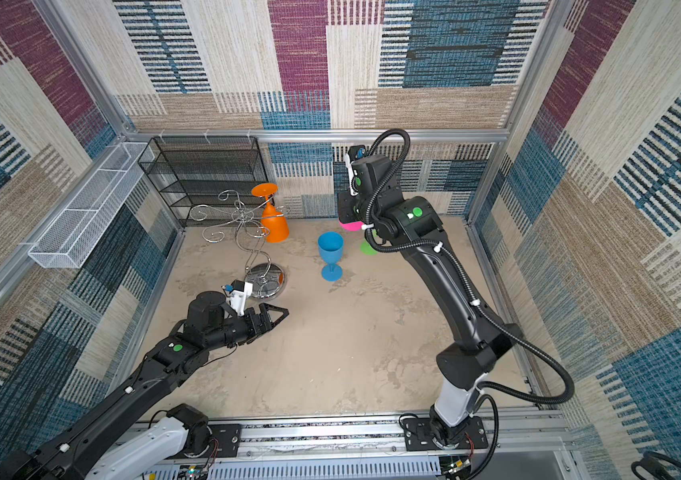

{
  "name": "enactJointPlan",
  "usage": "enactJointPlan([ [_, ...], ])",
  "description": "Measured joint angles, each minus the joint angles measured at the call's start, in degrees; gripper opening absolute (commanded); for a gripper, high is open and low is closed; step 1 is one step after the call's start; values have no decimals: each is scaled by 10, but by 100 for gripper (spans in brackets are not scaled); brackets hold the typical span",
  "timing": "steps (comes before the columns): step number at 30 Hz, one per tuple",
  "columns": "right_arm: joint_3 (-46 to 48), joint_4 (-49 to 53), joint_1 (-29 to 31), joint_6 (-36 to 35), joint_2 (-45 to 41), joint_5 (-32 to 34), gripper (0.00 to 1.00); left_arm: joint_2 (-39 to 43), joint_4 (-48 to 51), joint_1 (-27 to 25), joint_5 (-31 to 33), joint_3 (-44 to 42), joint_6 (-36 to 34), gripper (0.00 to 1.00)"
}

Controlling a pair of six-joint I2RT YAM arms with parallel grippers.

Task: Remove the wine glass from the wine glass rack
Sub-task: 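Carry the pink glass with the right gripper beside the blue glass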

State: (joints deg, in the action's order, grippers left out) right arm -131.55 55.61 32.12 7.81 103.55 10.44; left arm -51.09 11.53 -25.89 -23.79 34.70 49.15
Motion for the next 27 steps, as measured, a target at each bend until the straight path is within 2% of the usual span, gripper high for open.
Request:
enactJointPlan([
  [7,-136,32,-37,-23,131,-15,0,1,13,0,9,0,-17,91],
  [16,-143,36,-59,-51,199,-54,0,-10,29,0,9,1,-28,90],
  [27,-144,16,-59,-60,207,-74,0,-43,25,0,9,13,-28,89],
])
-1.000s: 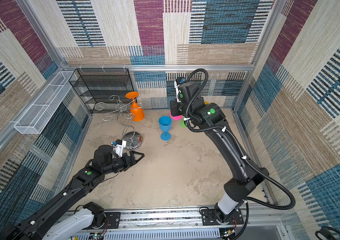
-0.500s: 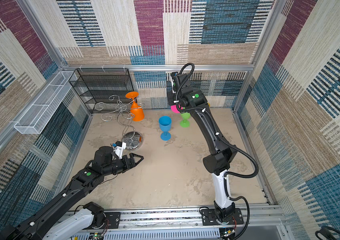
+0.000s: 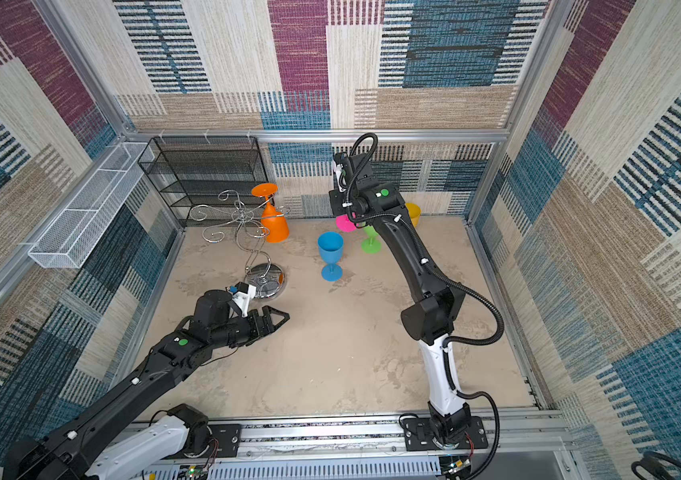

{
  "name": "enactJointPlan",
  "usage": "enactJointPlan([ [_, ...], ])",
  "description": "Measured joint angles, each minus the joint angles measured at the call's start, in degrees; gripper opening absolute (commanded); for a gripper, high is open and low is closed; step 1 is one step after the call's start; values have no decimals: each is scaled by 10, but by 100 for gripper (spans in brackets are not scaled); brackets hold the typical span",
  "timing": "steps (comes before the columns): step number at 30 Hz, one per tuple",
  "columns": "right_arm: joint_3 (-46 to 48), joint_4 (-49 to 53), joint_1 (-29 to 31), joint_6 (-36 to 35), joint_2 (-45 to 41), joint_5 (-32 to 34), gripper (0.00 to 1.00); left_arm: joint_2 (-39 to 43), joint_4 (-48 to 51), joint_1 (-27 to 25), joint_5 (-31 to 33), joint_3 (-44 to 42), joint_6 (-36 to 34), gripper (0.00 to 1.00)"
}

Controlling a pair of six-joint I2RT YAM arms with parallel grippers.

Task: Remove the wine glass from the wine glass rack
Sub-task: 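Carry the pink glass with the right gripper beside the blue glass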

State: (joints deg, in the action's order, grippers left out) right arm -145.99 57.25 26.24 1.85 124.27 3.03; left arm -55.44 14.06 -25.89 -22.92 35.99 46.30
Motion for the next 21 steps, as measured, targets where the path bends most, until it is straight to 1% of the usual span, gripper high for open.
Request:
enactJointPlan([
  [7,4,-1,0,-6,13,-5,0,-26,-6,0,-2,12,0,89],
  [21,10,1,0,-17,70,-19,0,-40,-19,0,-13,17,0,88],
])
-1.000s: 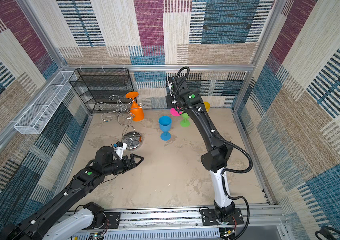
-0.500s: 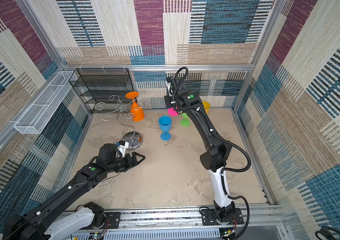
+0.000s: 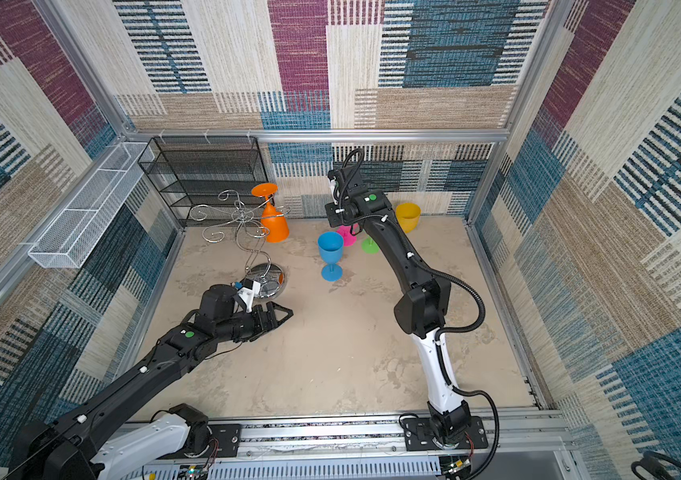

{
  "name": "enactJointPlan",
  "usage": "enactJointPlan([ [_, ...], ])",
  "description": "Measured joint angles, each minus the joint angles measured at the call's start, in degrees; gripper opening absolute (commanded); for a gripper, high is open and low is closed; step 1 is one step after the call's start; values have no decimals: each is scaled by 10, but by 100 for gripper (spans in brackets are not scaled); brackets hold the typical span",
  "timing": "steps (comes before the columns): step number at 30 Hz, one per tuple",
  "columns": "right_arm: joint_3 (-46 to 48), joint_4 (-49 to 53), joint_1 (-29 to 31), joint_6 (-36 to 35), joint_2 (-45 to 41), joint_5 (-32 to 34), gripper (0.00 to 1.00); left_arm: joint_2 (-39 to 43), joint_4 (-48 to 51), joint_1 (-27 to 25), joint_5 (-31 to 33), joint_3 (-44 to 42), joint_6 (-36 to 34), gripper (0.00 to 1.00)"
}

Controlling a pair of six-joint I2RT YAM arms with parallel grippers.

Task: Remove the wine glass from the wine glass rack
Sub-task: 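Carry the pink glass with the right gripper beside the blue glass, then lower the pink glass upright onto the table and open the right gripper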

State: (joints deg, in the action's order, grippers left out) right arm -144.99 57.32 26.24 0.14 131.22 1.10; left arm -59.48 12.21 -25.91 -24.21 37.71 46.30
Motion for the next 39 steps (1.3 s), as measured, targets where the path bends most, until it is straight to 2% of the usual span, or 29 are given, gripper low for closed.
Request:
enactJointPlan([
  [21,-2,-1,-1,-19,55,10,0,-30,-11,0,-9,3,0,87],
  [32,-2,-11,-10,-20,62,10,21,-40,-13,0,-16,7,0,87],
  [39,-2,-22,-13,-20,64,10,22,-46,-25,0,-17,8,0,87],
])
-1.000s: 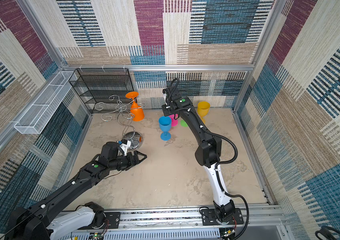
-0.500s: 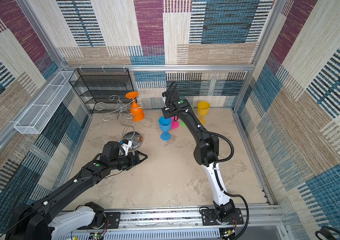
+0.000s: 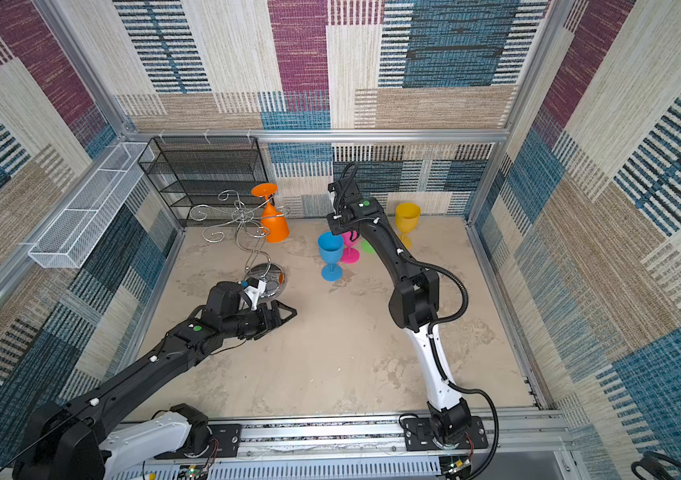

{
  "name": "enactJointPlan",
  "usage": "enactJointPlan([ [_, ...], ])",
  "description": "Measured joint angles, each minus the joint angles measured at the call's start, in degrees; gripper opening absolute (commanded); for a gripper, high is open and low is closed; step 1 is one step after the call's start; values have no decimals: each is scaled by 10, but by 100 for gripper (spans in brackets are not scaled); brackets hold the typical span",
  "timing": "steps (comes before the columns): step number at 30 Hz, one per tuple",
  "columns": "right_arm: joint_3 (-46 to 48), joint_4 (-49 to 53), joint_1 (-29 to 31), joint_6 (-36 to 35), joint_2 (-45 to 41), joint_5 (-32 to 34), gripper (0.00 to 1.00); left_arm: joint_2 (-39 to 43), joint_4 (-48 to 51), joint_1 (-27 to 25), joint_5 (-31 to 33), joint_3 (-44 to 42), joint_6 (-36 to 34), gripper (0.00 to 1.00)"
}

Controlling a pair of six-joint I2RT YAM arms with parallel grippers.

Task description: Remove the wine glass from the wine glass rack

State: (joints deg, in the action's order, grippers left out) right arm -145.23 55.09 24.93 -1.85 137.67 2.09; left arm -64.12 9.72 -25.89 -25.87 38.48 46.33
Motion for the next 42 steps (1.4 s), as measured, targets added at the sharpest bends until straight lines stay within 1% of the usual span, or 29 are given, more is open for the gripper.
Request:
enactJointPlan([
  [3,0,0,0,0,0,0,23,-2,0,0,0,1,0,87],
  [10,-4,0,0,0,-6,1,30,-7,-5,0,0,4,0,87],
  [15,-4,-2,1,1,-41,9,35,-6,-2,0,-2,11,-1,88],
  [19,35,-28,1,4,-96,21,43,14,13,-2,1,20,-13,89],
  [23,123,-71,1,19,-170,30,49,57,47,-2,13,20,-22,89],
  [26,215,-122,0,40,-240,26,52,92,68,-2,28,13,-30,88],
  [29,320,-189,1,70,-322,8,55,124,91,-2,49,12,-42,87],
  [30,352,-211,1,80,-349,0,57,133,99,-2,50,13,-48,87],
  [32,428,-267,3,97,-410,-20,63,151,127,-2,77,28,-60,87],
  [33,459,-290,5,103,-436,-28,65,158,137,-2,82,38,-65,86],
  [35,521,-341,12,110,-489,-42,72,171,165,-3,116,70,-85,86],
  [37,568,-382,18,110,-527,-52,75,182,189,-3,151,104,-109,86],
  [42,626,-431,34,107,-572,-62,78,189,248,-2,261,193,-169,86],
])
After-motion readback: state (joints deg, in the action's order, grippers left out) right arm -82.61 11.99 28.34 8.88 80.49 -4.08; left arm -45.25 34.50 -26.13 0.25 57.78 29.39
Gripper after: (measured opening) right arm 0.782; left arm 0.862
